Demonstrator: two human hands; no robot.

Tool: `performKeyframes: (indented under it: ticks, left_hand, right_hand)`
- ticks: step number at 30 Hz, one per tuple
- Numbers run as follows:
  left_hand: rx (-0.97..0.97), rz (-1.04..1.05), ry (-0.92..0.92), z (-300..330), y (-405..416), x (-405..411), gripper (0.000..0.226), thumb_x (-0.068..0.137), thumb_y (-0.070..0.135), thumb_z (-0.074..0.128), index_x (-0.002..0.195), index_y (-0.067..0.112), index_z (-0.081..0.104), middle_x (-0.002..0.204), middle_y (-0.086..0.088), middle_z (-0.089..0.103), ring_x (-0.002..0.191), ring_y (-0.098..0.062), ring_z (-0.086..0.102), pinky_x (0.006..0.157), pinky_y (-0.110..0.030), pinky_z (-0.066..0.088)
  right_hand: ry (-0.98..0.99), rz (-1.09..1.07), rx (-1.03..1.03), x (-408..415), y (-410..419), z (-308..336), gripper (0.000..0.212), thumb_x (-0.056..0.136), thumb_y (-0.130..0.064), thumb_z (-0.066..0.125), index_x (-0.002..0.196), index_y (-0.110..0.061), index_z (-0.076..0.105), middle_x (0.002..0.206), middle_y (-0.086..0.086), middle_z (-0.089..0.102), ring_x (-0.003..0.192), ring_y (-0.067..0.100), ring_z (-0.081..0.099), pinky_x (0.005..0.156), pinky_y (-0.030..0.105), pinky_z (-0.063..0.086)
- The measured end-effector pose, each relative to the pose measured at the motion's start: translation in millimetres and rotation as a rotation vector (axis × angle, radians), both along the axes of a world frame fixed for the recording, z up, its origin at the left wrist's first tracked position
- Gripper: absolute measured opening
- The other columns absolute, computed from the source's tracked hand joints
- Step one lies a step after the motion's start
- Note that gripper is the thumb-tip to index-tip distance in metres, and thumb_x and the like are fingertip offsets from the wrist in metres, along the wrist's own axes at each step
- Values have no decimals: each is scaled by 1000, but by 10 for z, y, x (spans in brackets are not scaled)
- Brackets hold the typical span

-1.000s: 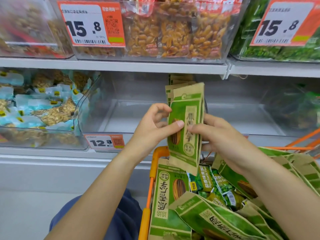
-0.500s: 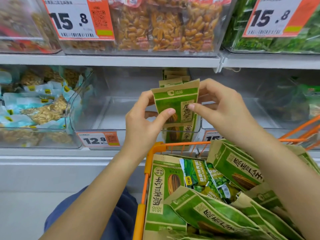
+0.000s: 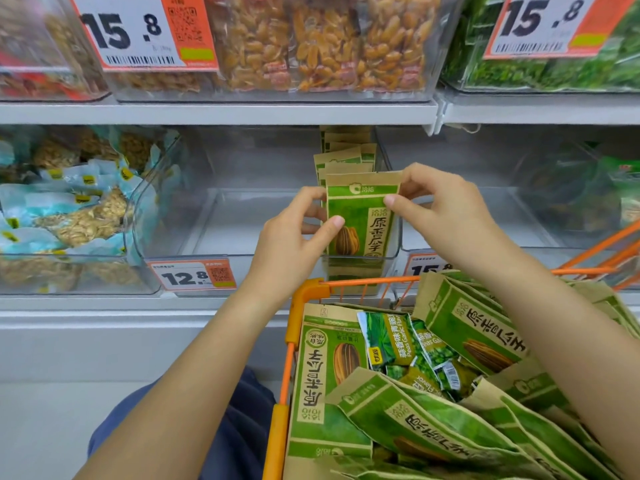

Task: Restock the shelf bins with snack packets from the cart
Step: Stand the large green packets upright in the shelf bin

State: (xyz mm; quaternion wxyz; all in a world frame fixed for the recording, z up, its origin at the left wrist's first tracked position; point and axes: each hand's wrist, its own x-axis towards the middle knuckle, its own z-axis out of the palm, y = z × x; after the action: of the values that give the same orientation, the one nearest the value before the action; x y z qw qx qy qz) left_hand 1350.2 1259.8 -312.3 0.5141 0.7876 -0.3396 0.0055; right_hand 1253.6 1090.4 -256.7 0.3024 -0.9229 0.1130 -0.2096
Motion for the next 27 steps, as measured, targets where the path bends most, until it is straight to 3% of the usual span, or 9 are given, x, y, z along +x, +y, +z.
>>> performKeyframes:
  ticks: [4,7,12,15,17,21,23,25,27]
  left_hand:
    - [152,38,29,-34,-28,74,26,89,33,65,113,25,60,95,11,63,96,-11,59,86,-37,51]
    - [318,64,-12,-63,-46,85,21,87,37,66,105,27,60,99,11,61,100,-16,56,84,-39,49]
    - [362,47,31,-42,-54,134,24,82,34,73,99,30,56,111,8,56,107,-13,53,86,-32,43]
    - [46,-105,438,71,-10,144,50,77,35,74,122,24,54,133,6,52,125,-12,49,102,-33,42]
    - [-218,-54,695,146,-71,233,62,90,45,59,144,22,39,150,3,39,138,-18,38,111,-39,37]
    - [-251,113,1011,116,-455,633,80,92,71,28,155,26,11,161,-9,11,146,-35,17,117,-54,21]
    - [-256,117,1101,42,-704,752,83,89,76,24,148,19,36,151,-17,37,135,-36,41,108,-53,37]
    - [-290,51,1134,-5,-890,742,76,93,71,22,115,12,64,109,-18,70,99,-32,68,85,-44,54]
    - [-305,4,1111,-7,-974,678,70,96,67,23,100,13,67,91,-14,74,80,-28,72,73,-38,53]
  right_hand:
    - [126,-52,-207,76,-62,-71,15,90,-31,62,96,-18,66,109,0,58,108,20,50,80,29,35]
    - [156,-62,-284,99,-42,-175,23,88,-31,66,105,-15,69,121,-1,53,115,19,45,84,28,36]
    - [150,-85,-279,82,-31,-266,22,88,-30,66,104,-16,69,129,-5,49,117,16,46,80,28,38]
    - [128,-78,-210,61,-31,-311,12,88,-31,64,95,-20,65,132,-6,48,114,16,50,79,26,37]
    - [101,-73,-171,39,-22,-334,8,88,-30,64,87,-24,59,135,-7,47,116,15,50,81,27,39]
    - [103,-57,-112,18,-10,-332,19,87,-30,63,74,-28,51,144,-9,43,126,16,46,92,32,41]
    - [116,-39,-88,-8,-15,-315,27,88,-33,63,67,-34,45,148,-11,40,129,15,44,96,33,39]
    - [140,-27,-87,-24,-25,-306,28,88,-38,62,67,-33,44,151,-10,37,132,14,42,98,32,38]
    - [147,-26,-117,-10,-36,-319,26,87,-44,62,72,-27,50,152,-10,35,133,15,39,98,31,37]
